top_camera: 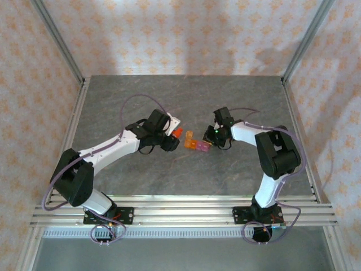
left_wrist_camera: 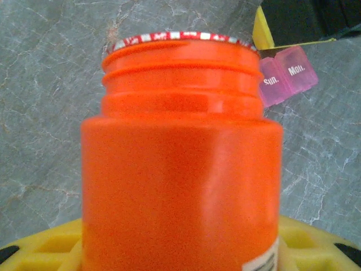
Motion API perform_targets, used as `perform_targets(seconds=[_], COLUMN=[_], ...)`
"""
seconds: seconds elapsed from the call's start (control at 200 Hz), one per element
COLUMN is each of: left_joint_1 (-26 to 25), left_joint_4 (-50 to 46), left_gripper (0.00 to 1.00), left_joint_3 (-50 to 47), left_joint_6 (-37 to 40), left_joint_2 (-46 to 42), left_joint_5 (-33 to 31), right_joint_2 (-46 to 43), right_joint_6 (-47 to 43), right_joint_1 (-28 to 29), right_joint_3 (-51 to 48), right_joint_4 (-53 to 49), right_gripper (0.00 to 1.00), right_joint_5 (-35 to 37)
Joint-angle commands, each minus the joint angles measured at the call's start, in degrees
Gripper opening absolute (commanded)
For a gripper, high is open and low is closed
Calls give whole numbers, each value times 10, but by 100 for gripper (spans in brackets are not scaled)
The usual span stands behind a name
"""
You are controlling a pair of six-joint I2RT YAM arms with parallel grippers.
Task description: Sort the pills into containers
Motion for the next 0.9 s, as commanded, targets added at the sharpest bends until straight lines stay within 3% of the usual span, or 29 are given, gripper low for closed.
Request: perform_targets(seconds=[0.0,0.295,0.365,0.44,0.616,0.896], left_joint_1=[-3,-3,-4,-4,-9,-17], left_joint_4=[7,0,-4,-10,-34,-80], left_gripper=[0,0,0,0,0,0], left_joint_3=[21,22,22,21,35,76], left_joint_6=[18,26,29,32,43,64], left_joint_2=[8,16,19,22,38,85], left_joint_5=[11,18,20,22,17,13], right_joint_2=[-32,-72,-88,-102,-126,-157], right_joint_6=[26,23,13,3,-35,-111], right_joint_1=[11,24,24,23,22,23], right_joint_3=[-32,-49,-39,-31,-25,-28], right_joint_4=[13,7,-15,-38,-60,-101], right_gripper=[17,19,27,42,65,72], right_joint_5=[-9,33,61,92,100,83])
